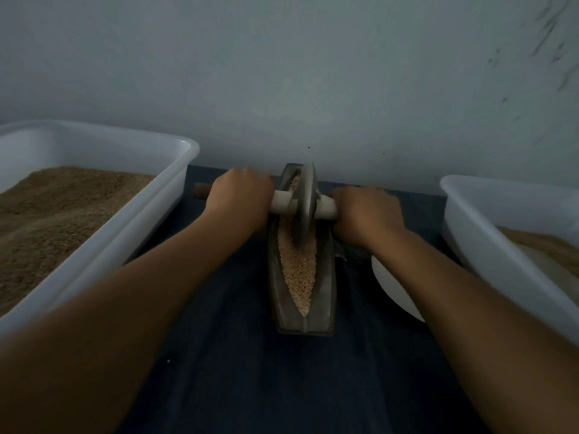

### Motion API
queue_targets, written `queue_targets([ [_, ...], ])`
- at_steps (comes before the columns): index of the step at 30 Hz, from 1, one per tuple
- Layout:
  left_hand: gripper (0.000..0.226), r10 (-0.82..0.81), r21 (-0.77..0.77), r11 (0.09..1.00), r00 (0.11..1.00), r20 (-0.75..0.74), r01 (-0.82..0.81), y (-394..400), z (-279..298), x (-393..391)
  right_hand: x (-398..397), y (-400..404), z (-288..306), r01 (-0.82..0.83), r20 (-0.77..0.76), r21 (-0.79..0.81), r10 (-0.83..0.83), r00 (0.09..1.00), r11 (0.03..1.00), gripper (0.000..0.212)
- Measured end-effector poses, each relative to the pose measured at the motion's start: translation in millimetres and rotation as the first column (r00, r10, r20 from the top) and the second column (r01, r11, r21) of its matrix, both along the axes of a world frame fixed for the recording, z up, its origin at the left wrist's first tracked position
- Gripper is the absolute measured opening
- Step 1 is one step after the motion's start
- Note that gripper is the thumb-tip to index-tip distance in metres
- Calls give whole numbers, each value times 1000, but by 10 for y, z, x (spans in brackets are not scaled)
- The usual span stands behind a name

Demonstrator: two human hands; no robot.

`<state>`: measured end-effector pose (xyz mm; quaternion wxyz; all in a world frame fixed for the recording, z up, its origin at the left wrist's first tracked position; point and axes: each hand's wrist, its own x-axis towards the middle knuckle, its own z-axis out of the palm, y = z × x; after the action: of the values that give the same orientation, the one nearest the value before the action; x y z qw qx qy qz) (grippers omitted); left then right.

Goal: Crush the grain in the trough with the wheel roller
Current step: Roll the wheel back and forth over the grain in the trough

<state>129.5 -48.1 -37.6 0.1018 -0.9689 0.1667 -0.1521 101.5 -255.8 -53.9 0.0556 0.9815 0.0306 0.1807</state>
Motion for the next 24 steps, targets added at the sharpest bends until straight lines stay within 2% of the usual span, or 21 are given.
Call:
queue_targets([
  [10, 23, -106, -17, 994, 989, 100, 108, 202, 8, -756, -907, 103, -37, -74, 125, -2, 74, 989, 997, 18],
  [13, 22, -143, -3, 989, 976, 164, 145, 200, 49, -872, -1044, 82, -55, -80, 118, 40, 75, 990, 996, 20],
  [17, 23, -146, -3, 989, 975, 170, 149, 189, 23, -853, -1033, 66, -97, -110, 109, 72, 102, 989, 991, 21],
  [21, 26, -101, -11, 995, 987, 122, 103, 209, -86, -706, -779, 86, -79, -96, 158, -40, 101, 982, 995, 21],
  [24, 31, -59, 13, 998, 995, 75, 58, 200, -122, -513, -457, 93, -19, -60, 137, -126, 77, 988, 990, 19],
])
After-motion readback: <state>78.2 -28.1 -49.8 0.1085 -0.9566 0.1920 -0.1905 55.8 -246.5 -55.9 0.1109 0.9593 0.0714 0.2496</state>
